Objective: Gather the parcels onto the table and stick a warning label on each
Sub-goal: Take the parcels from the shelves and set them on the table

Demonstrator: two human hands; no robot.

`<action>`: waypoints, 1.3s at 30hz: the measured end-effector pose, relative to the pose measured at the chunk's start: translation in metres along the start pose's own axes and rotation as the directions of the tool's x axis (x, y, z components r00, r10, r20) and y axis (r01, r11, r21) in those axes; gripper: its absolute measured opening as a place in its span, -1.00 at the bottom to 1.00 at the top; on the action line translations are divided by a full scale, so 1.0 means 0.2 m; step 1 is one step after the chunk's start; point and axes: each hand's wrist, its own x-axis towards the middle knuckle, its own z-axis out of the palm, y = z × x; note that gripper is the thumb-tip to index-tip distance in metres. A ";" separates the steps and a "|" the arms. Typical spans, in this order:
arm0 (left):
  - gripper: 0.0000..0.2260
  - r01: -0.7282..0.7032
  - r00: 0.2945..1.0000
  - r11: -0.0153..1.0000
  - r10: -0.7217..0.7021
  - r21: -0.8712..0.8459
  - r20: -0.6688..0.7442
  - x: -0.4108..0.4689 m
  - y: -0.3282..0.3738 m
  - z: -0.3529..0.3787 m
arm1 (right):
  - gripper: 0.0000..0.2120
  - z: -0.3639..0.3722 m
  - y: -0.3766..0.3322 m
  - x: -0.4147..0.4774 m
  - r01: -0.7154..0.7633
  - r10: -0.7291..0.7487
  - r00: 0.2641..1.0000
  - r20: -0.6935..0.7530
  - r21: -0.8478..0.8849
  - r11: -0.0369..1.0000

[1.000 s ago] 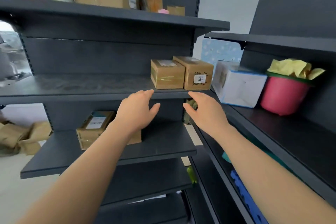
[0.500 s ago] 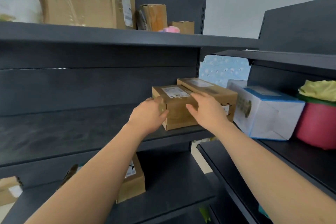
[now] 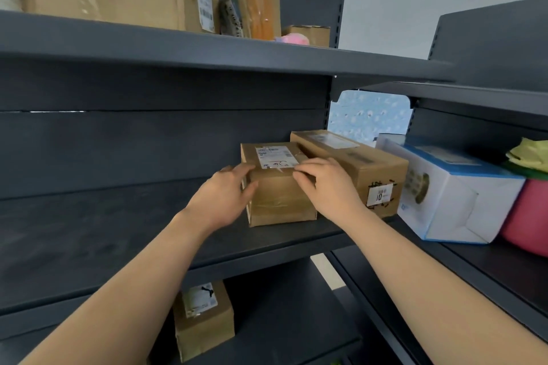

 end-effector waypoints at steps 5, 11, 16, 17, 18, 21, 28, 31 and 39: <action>-0.69 0.080 0.996 0.984 -0.084 -0.158 -0.017 0.03 0.01 0.00 | -0.68 0.05 0.02 0.05 -0.201 0.190 0.978 0.083 0.154 0.967; -0.67 0.148 0.988 0.960 -0.152 -0.238 0.002 0.07 0.10 0.04 | -0.59 0.05 0.03 0.07 -0.265 0.230 0.958 0.172 0.225 0.937; -0.51 0.156 0.985 0.951 -0.169 -0.266 -0.024 -0.01 0.13 0.06 | -0.60 0.02 0.02 0.00 -0.175 0.150 0.981 0.120 0.237 0.956; -0.51 0.144 0.986 0.950 -0.163 -0.277 -0.045 -0.03 0.14 0.06 | -0.60 0.01 0.01 -0.02 -0.152 0.130 0.986 0.107 0.236 0.960; -0.52 0.128 0.986 0.950 -0.153 -0.286 -0.066 -0.06 0.15 0.06 | -0.61 -0.01 0.00 -0.04 -0.135 0.115 0.989 0.096 0.241 0.961; -0.58 0.084 0.985 0.951 -0.124 -0.299 -0.118 -0.16 0.18 0.04 | -0.63 -0.06 -0.05 -0.14 -0.113 0.100 0.993 0.057 0.291 0.950; -0.46 -0.016 0.974 0.927 -0.070 -0.374 -0.217 -0.42 0.25 -0.03 | -0.66 -0.22 -0.22 -0.42 -0.064 0.098 0.990 -0.100 0.301 0.952; -0.49 -0.086 0.974 0.887 -0.020 -0.453 -0.225 -0.55 0.28 -0.07 | -0.65 -0.28 -0.32 -0.57 -0.095 0.143 0.978 -0.149 0.291 0.952; -0.47 -0.121 0.992 0.741 0.122 -0.660 -0.046 -0.91 0.36 -0.11 | -0.64 -0.44 -0.62 -1.11 -0.322 0.373 0.894 -0.249 0.221 0.921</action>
